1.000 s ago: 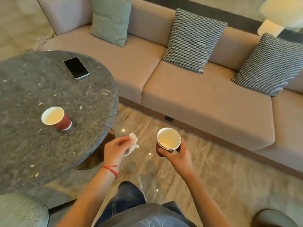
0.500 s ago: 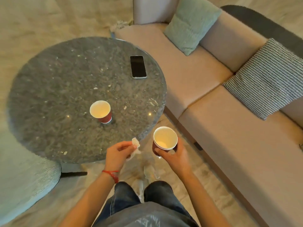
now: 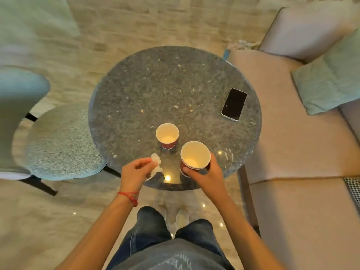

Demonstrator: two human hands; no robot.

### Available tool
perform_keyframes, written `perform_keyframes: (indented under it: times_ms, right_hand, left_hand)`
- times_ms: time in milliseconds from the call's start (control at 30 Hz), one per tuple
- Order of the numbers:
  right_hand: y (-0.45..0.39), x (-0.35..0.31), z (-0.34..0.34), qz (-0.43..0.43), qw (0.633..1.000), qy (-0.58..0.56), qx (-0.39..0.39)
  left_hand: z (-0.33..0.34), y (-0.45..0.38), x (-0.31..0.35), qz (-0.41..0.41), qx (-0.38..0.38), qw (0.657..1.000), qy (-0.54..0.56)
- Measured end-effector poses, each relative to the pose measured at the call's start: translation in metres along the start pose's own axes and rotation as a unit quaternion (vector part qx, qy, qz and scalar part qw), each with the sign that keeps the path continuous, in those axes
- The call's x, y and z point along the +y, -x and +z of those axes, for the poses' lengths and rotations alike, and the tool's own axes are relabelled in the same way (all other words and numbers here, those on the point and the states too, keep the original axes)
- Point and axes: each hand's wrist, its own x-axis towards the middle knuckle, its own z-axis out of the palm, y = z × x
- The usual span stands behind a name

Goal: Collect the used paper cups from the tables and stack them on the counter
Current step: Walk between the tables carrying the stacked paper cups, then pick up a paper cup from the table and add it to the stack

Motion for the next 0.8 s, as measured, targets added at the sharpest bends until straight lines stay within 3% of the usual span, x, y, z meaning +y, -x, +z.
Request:
perform_keyframes:
  times_ms: [200, 567, 800]
  right_hand:
    - [-0.043, -0.018, 0.01, -0.014, 0.999, 0.007, -0.032]
    - [-0.103, -0.034, 0.053, -0.046, 0.998, 0.03, -0.042]
    - [-0.109, -0.014, 0.064, -0.008, 0.997, 0.043, -0.061]
  left_hand:
    - [-0.008, -0.021, 0.01, -0.006, 0.045, 0.999, 0.018]
    - [-0.021, -0.074, 0.031, -0.01, 0.058, 0.998, 0.017]
    - [-0.026, -0.091, 0.026, -0.042, 0.071, 0.996, 0.018]
